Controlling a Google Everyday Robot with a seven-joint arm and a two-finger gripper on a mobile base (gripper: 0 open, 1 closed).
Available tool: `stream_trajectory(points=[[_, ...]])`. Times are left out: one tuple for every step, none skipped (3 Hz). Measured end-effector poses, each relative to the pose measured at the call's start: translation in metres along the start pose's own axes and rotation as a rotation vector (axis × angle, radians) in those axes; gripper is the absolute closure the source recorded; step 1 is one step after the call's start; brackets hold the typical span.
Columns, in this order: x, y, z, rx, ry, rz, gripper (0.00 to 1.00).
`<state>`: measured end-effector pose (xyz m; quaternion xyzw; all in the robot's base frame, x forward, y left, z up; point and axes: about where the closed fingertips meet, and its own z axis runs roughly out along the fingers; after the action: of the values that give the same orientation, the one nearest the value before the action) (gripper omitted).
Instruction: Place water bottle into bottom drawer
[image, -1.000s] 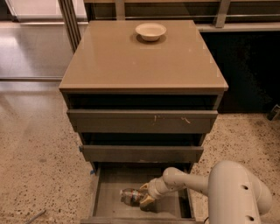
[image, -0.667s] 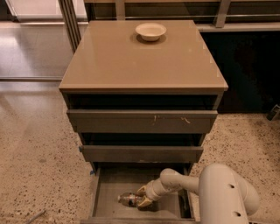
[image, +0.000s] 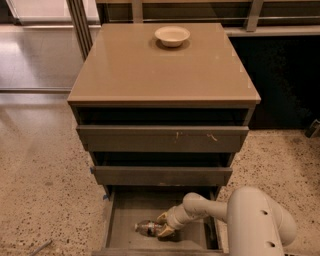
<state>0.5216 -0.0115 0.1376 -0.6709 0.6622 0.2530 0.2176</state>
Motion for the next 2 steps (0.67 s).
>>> stream_trajectory(points=[[0.0000, 0.0000, 0.0000, 0.000, 0.000, 0.000, 0.58], [0.0000, 0.0000, 0.0001, 0.000, 0.000, 0.000, 0.34]])
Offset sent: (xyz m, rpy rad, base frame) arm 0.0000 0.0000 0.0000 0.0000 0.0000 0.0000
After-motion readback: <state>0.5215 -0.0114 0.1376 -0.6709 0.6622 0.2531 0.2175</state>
